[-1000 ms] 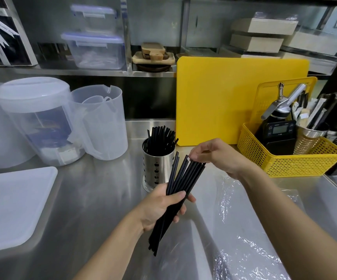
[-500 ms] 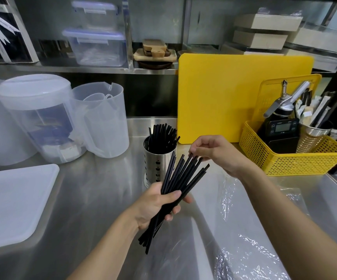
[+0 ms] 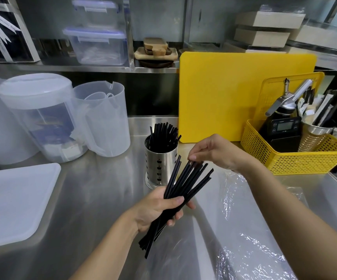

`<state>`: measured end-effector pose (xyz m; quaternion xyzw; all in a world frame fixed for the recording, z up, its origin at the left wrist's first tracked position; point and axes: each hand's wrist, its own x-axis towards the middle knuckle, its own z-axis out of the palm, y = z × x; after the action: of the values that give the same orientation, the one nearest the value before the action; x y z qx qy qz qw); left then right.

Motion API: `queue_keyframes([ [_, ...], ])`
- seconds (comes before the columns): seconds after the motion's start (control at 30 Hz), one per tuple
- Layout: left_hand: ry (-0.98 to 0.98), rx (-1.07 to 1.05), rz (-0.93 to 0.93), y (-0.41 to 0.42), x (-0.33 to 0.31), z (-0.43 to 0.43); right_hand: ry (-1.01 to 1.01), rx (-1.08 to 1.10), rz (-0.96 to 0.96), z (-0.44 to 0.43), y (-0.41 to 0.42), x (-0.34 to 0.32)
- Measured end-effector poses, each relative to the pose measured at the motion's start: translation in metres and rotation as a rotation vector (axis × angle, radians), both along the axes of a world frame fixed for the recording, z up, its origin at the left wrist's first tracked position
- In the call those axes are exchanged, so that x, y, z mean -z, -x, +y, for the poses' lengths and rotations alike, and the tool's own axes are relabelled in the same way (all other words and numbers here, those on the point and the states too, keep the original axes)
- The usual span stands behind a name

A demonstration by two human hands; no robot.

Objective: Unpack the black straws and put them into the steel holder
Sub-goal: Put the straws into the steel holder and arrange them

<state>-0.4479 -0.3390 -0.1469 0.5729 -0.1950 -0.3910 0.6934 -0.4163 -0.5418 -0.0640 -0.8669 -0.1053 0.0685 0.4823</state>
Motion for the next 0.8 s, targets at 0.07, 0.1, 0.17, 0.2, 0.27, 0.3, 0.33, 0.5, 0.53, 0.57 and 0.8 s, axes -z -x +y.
queue_keyframes([
  [0.07, 0.002, 0.02, -0.013, -0.001, -0.002, 0.002, -0.085, 0.092, -0.08, -0.004, -0.001, -0.005],
  [0.1, 0.004, 0.034, -0.014, -0.002, -0.002, 0.003, -0.136, 0.127, -0.09, -0.007, -0.001, -0.007],
  [0.17, 0.013, 0.061, 0.005, -0.003, -0.002, 0.005, -0.212, 0.124, -0.031, -0.01, 0.0, -0.008],
  [0.2, 0.022, 0.073, 0.021, -0.004, -0.001, 0.006, -0.245, 0.099, 0.013, -0.009, 0.002, -0.007],
  [0.27, 0.043, 0.08, 0.064, -0.004, 0.003, 0.006, -0.302, 0.058, 0.094, -0.004, 0.004, -0.002],
  [0.3, 0.055, 0.082, 0.087, -0.005, 0.005, 0.006, -0.333, 0.049, 0.124, -0.002, 0.004, -0.001],
  [0.33, 0.07, 0.088, 0.105, -0.005, 0.006, 0.006, -0.369, 0.047, 0.144, -0.001, 0.005, 0.0],
  [0.5, 0.109, 0.123, 0.128, -0.006, 0.009, 0.008, -0.337, 0.036, 0.178, -0.002, 0.005, 0.006],
  [0.53, 0.113, 0.133, 0.127, -0.006, 0.008, 0.008, -0.31, 0.018, 0.186, -0.001, 0.005, 0.007],
  [0.57, 0.116, 0.146, 0.127, -0.006, 0.007, 0.008, -0.308, -0.002, 0.206, 0.0, 0.005, 0.008],
  [0.8, 0.091, 0.194, 0.138, -0.007, 0.011, 0.008, -0.261, -0.061, 0.411, 0.0, 0.002, 0.011],
])
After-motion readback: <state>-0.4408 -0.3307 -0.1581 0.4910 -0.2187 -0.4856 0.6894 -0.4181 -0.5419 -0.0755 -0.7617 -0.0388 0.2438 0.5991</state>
